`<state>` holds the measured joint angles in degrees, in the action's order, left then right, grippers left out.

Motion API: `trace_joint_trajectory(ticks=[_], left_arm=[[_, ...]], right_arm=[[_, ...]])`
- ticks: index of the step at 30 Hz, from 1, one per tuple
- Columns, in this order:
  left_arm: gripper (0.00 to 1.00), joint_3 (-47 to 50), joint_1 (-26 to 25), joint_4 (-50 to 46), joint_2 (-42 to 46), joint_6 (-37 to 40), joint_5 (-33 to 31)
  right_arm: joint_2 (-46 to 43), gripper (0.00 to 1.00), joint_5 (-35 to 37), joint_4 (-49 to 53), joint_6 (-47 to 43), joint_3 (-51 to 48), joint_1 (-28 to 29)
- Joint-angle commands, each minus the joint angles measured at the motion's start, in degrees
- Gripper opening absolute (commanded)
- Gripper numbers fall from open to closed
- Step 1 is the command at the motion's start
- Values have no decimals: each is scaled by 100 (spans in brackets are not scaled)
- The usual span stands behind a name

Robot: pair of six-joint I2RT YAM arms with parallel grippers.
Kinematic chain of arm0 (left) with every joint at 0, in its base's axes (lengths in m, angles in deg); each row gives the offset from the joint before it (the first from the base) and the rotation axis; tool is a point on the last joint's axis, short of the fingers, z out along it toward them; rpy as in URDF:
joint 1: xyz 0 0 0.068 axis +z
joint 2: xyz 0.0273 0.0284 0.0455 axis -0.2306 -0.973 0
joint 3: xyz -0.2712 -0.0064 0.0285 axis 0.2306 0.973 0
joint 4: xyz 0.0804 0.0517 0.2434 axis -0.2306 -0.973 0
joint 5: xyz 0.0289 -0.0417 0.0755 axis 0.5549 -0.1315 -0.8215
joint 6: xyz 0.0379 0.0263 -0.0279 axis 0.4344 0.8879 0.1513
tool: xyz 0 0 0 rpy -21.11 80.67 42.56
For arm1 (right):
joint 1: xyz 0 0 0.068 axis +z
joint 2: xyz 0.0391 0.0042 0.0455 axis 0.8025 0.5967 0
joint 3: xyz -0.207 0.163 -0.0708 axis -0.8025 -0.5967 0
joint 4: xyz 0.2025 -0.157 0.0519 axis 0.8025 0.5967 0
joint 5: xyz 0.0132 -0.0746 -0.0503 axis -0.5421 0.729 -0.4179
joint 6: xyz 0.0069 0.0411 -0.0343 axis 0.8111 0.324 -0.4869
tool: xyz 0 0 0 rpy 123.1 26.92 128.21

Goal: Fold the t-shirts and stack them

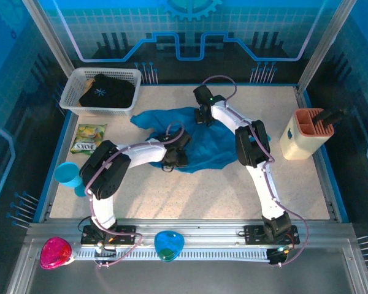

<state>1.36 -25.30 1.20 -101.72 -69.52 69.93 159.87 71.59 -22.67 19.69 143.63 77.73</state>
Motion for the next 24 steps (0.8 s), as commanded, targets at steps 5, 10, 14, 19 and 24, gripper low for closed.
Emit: trace_joint_trajectory(ticks=[5, 10, 14, 19, 24], left_arm=[[41, -322, -823, -347, -573, -200, 1839], [54, -849, -988, 68, -346, 41, 2551], [65, -1213, -988, 284, 108, 292, 2945], [76, -1669, -949, -39, 746, 787, 2899], [78, -1774, -476, -853, 1291, 998, 2050]], right_arm=[[846, 5, -928, 825, -289, 1401, -45], [285, 24, -1310, 668, -203, 984, -54], [-787, 57, -1234, 396, -166, 7, -124], [-2620, 77, -809, -111, 175, -1859, -333], [-4210, 78, -552, -514, 879, -4123, -505]])
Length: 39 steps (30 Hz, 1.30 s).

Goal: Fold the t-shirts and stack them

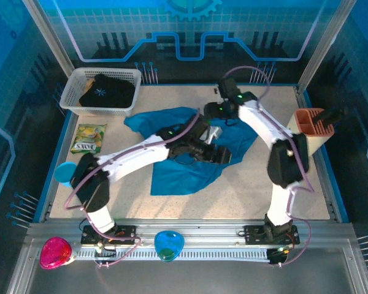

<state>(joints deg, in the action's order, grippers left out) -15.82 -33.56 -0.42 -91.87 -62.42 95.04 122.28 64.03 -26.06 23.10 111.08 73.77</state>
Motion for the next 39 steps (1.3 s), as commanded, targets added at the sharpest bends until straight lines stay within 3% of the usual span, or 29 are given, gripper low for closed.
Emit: trace_joint_trajectory(ticks=[1, 7, 15, 21, 27, 30, 33, 35, 36, 39], left_arm=[[78, 26, 544, -785, 397, 270, -646], [76, 391, 1816, -1031, 413, 280, -1558], [75, 223, 2879, -847, -594, 246, -2400], [85, -144, 3125, -735, -1356, 279, -2706], [85, -506, 3129, -873, -2082, 449, -3071], [73, -626, 3168, -905, -2365, 457, -3044], [27, -469, 3178, -698, -2294, 433, -2684], [3, -159, 3178, -473, -2003, 365, -2529], [0, -18, 3178, -416, -1857, 326, -2509], [0, 390, 3169, -357, -1356, 237, -2392]], right_arm=[[-716, 77, 137, -306, 712, -1314, -125], [-1582, 72, -199, -854, 1571, -3140, 72], [-1581, 67, 197, -1087, 2440, -3956, 1078], [-1393, 58, 524, -777, 2778, -4112, 1505], [-1643, 53, 823, -661, 3013, -4503, 1791], [-1539, 44, 850, -786, 3051, -4603, 1801], [-1450, 22, 1035, -803, 2997, -4625, 1724], [-1432, 5, 1129, -799, 2925, -4641, 1601], [-1449, 0, 1153, -806, 2877, -4659, 1528], [-1580, 0, 1214, -826, 2701, -4695, 1244]])
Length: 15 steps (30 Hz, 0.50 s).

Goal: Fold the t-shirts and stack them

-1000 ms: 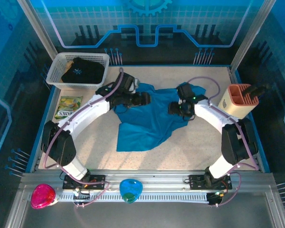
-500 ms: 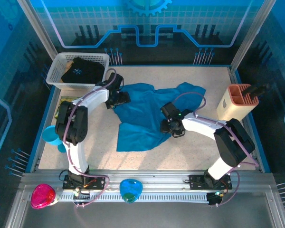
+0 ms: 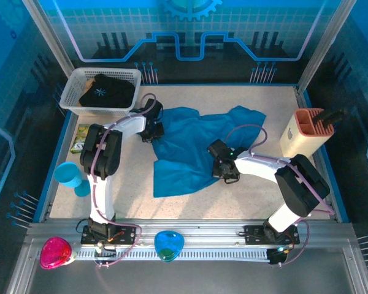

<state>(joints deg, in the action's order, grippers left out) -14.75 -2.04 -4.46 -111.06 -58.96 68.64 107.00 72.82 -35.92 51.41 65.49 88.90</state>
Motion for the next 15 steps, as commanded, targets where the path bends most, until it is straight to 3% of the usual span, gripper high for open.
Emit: trace_joint_trajectory(ticks=[1, 6, 15], left_arm=[[0, 423, -5, 21, 738, -145, 293], [0, 1172, -370, -160, 1531, -328, 323], [0, 2230, -1652, -428, 3179, -1139, 331]], right_arm=[[-126, 0, 368, 183, -211, -143, -390], [-436, 0, 455, 429, -823, -35, -1079], [-308, 0, 718, 922, -2045, 607, -2117]])
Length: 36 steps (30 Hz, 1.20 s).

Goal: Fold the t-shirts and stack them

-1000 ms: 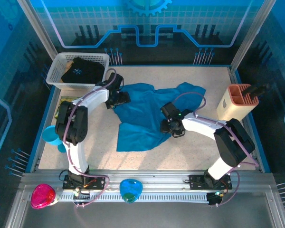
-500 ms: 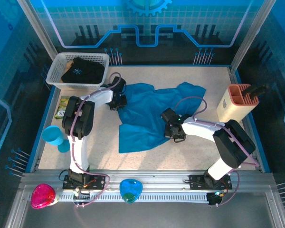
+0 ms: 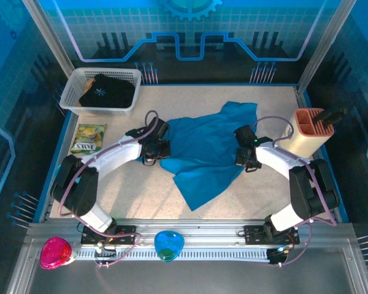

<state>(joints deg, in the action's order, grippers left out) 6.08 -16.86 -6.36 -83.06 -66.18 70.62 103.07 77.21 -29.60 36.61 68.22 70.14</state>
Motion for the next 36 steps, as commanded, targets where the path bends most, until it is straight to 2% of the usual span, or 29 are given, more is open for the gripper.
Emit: trace_joint_trajectory(ticks=[1, 3, 6, 7, 8, 10, 14, 17, 20, 22, 24, 27, 30, 33, 36], left_arm=[[0, 170, -273, -277, 420, -479, 254], [0, 165, -499, -351, 367, -551, 444], [10, 140, -835, -226, 128, -542, 744], [16, 128, -943, -126, 70, -520, 817], [26, 104, -1016, -43, 42, -508, 850], [53, 13, -1122, 96, 67, -473, 945], [74, -304, -1149, 51, 465, -205, 1042], [82, -873, -1101, -779, 791, 269, 512], [82, -1346, -624, -1788, 891, 504, -258], [76, -1299, -12, -2082, 914, 529, -408], [67, -1037, 656, -2082, 910, 484, -401], [61, -532, 1377, -1723, 813, 298, -26], [56, -63, 1681, -1150, 548, 32, 415], [51, 347, 1763, -397, 235, -278, 706], [50, 703, 1763, 312, 89, -547, 581]], right_arm=[[193, 0, 334, 311, -690, 448, -353], [430, 0, 487, 311, -903, 678, -540], [974, 0, 781, 344, -1151, 1118, -765], [1191, 0, 882, 363, -1212, 1298, -814], [1376, 0, 952, 380, -1275, 1443, -855], [1781, 0, 1072, 452, -1363, 1756, -916], [2182, 1, 1398, 673, -1414, 2090, -945], [1977, 18, 1351, 724, -1388, 2038, -992], [1452, 36, 915, 707, -1393, 1850, -970], [1054, 43, 516, 708, -1409, 1714, -912], [650, 45, -87, 674, -1438, 1540, -830], [107, 45, -1162, 440, -1383, 1167, -675], [-181, 47, -1920, 193, -1253, 818, -456], [-243, 49, -2147, 51, -1161, 603, -185], [-226, 49, -2215, -110, -1064, 439, 8]])
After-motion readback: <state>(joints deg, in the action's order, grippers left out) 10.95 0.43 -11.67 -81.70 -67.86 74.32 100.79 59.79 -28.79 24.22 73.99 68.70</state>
